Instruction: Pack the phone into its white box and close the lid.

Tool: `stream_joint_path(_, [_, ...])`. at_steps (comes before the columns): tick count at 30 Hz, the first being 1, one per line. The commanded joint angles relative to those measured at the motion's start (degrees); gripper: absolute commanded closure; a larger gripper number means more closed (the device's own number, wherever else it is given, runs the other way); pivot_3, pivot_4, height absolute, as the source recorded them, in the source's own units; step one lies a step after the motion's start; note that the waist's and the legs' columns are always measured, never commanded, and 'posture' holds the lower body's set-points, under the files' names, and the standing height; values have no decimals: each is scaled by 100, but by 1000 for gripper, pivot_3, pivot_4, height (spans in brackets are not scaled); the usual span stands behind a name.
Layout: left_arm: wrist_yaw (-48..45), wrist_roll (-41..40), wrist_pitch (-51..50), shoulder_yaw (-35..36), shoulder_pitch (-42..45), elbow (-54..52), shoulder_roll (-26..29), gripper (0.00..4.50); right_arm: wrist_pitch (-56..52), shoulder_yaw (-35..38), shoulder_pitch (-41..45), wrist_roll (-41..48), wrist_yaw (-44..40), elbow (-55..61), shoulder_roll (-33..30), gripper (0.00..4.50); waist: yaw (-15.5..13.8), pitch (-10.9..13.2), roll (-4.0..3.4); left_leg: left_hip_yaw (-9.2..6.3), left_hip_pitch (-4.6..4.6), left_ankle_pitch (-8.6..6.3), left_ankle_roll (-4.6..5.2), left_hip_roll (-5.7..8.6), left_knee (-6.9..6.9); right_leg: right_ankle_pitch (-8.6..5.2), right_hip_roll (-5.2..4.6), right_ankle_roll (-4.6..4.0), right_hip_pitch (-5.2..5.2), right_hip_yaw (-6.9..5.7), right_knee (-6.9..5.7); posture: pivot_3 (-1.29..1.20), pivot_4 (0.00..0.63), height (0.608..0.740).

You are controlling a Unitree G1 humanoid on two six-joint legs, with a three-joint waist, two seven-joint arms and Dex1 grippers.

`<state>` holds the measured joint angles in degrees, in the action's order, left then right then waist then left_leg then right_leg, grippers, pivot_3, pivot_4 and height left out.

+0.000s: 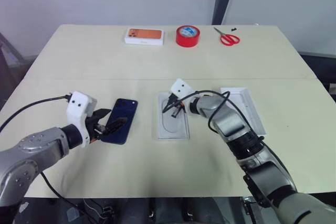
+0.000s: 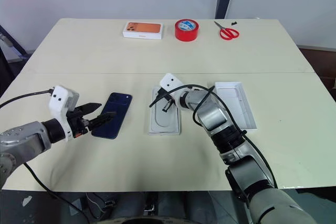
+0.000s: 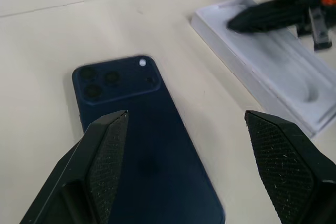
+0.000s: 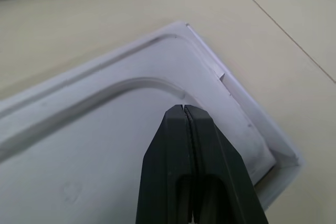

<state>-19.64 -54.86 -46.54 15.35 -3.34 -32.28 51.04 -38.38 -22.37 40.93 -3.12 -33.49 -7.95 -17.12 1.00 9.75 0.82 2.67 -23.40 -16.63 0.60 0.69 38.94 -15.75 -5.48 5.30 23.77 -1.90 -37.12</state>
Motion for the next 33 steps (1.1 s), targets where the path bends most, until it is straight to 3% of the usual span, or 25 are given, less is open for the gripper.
stream_joint_path(1, [-215,243,224,239,-42,-95,-88,759,-30,-85,-49,-170,-91,313,-181,4471,1,1,-1,0,0,0,0,0,0,0,-1,0,0,0,0,0,150,719])
stream_joint_path(8, [-288,476,163,237,12,33,-335,759,-282,-38,-181,145,-630,1394,-350,4471,22,3,-5,0,-11,-3,5,-1,-5,9,-3,16,19,2,-4,0,150,719])
stream_joint_path(17, [106,559,-119,436,321,433,-757,759,-458,-79,37,181,-410,1356,209,4471,15,3,-5,1,-13,-3,6,-2,-8,10,-3,16,23,2,-7,0,150,719])
stream_joint_path(19, [570,511,-555,553,598,822,-869,759,-533,-157,115,189,-388,1376,407,4471,15,3,-5,0,-13,-3,5,-2,-8,10,-2,17,25,2,-11,0,150,719])
stream_joint_path(20, [750,464,-792,598,729,972,-907,223,-582,-249,159,149,-382,1378,488,4500,20,2,-4,0,-13,-3,5,-2,-8,11,-1,17,28,1,-14,0,150,719])
stream_joint_path(21, [900,383,-1021,654,856,1081,-956,39,-666,-363,216,87,-381,1375,541,4500,22,2,-3,0,-13,-2,5,-2,-8,11,0,18,30,1,-19,0,150,719])
stream_joint_path(27, [1449,-247,-2591,871,1731,1744,-1187,39,-1246,-839,470,188,-539,1236,942,4500,5,-1,2,0,-17,-1,4,0,-3,12,1,20,32,-1,-23,0,150,719])
stream_joint_path(33, [1316,-569,-3951,664,2156,1942,-1272,39,-1487,-1414,656,197,-789,848,1099,4500,18,-2,5,-1,-17,1,1,1,-1,12,3,20,32,-1,-25,0,150,719])
